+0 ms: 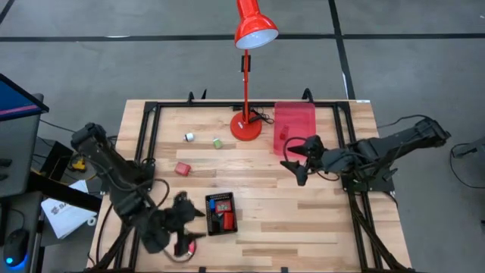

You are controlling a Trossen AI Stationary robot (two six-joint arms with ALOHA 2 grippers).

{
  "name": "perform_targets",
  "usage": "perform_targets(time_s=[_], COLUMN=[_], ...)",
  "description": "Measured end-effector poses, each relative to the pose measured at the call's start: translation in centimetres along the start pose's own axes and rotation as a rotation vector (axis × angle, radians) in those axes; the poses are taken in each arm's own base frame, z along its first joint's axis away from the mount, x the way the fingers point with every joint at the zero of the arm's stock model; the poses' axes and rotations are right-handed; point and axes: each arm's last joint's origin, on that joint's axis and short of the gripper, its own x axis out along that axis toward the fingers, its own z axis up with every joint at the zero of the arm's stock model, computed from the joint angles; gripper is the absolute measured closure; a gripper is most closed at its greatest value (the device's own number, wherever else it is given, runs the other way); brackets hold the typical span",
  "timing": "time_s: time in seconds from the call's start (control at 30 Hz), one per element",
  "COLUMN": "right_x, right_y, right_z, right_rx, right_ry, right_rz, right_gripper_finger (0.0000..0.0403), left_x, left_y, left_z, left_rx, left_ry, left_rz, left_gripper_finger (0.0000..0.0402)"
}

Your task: Pick & Place Office items

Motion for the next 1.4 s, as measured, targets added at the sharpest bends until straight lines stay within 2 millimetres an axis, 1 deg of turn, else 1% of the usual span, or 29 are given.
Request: perform_targets(time_s=[0.1, 0.17, 0.23, 0.3, 0.4, 0.53, 0.63, 0.7, 0.87, 1.1, 1.2, 1.27, 1.33, 1.4], right_x=[0.0, 0.1, 0.0, -0.1, -0.2, -0.5, -0.6, -0.7, -1.0, -1.4, -1.6, -1.7, -1.7, -1.8], right_y=[0.3, 0.5, 0.7, 0.8, 1.1, 1.4, 1.5, 1.6, 1.8, 2.2, 2.3, 2.3, 2.4, 2.5], right_z=[0.0, -0.2, -0.3, -0.4, -0.5, -0.7, -0.8, -0.9, -1.1, -1.4, -1.5, -1.5, -1.6, -1.7], right_rx=[0.004, 0.002, -0.004, -0.005, -0.008, -0.021, -0.029, -0.042, -0.062, -0.093, -0.1, -0.105, -0.108, -0.111], right_ry=[-0.009, -0.008, -0.003, -0.003, -0.005, -0.012, -0.009, -0.014, -0.026, -0.025, -0.035, -0.037, -0.036, -0.034], right_rz=[0.014, 0.019, 0.027, 0.035, 0.048, 0.05, 0.056, 0.055, 0.052, 0.07, 0.061, 0.061, 0.065, 0.069], right_gripper_finger=[0.0097, 0.0097, 0.0097, 0.0097, 0.0097, 0.0097, 0.0097, 0.0097, 0.0097, 0.0097, 0.0097, 0.0097, 0.0097, 0.0097], left_x=[1.1, 2.4, 4.0, 5.8, 8.2, 9.9, 10.4, 10.8, 12.0, 13.9, 14.1, 14.2, 14.2, 14.1], left_y=[1.0, 1.4, 1.6, 1.3, 0.1, -0.8, -1.1, -1.2, -1.3, -1.4, -1.2, -1.0, -0.9, -0.9], left_z=[-0.2, -0.7, -1.6, -2.7, -4.3, -6.6, -8.1, -8.8, -9.9, -11.6, -11.9, -11.8, -11.7, -11.4], left_rx=[-0.113, -0.175, -0.198, -0.215, -0.246, -0.295, -0.304, -0.307, -0.313, -0.338, -0.343, -0.344, -0.336, -0.328], left_ry=[0.158, 0.264, 0.371, 0.469, 0.569, 0.679, 0.704, 0.685, 0.688, 0.761, 0.771, 0.767, 0.737, 0.712], left_rz=[0.07, 0.122, 0.18, 0.194, 0.16, 0.178, 0.23, 0.258, 0.293, 0.307, 0.336, 0.347, 0.358, 0.355], left_gripper_finger=[0.0105, 0.0105, 0.0105, 0.0105, 0.0099, 0.0084, 0.0074, 0.0069, 0.0066, 0.0073, 0.0088, 0.0108, 0.0138, 0.018])
